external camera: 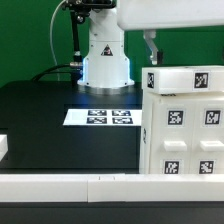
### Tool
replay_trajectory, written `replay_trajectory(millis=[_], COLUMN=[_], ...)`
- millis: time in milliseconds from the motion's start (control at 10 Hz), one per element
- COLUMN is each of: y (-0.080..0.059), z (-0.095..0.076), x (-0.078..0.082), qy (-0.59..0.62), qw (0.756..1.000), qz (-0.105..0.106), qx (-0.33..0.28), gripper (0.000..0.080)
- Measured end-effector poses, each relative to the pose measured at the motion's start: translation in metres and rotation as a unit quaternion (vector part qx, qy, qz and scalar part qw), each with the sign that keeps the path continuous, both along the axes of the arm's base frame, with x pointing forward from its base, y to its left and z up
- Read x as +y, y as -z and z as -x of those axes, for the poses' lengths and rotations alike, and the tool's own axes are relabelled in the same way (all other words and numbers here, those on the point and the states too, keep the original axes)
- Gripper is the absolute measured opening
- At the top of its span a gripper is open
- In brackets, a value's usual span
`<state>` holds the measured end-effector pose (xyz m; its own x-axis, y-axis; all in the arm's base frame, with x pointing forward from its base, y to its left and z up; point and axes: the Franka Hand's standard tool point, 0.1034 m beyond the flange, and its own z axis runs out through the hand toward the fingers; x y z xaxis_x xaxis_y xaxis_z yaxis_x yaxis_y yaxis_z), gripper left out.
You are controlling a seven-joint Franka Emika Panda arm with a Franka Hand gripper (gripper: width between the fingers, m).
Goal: Assemble cabinet
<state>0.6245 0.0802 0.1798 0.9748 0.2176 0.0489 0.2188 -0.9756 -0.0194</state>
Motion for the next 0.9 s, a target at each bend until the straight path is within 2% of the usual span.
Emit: replay_trajectory(millis=[100, 400, 500, 700, 800, 900], y=[0.0007, 0.0013, 0.0011, -0.0028, -0.0020, -0.0013], z=[0.0006, 0.0001, 0.0001, 0.0012, 0.0018, 0.0018], x=[0.0007, -0.0029, -0.0035, 0.0056, 0.0052, 0.0022], qy=[-0.061, -0.132, -0.186, -0.363, -0.404, -0.417], qw=[0.998, 0.991, 0.982, 0.931, 0.913, 0.908], qz=[0.010, 0.014, 0.020, 0.044, 0.046, 0.046], qx=[-0.001, -0.002, -0.003, 0.006, 0.009, 0.010], gripper=[0.0795, 0.0795, 0.0795, 0.0795, 0.0795, 0.0795])
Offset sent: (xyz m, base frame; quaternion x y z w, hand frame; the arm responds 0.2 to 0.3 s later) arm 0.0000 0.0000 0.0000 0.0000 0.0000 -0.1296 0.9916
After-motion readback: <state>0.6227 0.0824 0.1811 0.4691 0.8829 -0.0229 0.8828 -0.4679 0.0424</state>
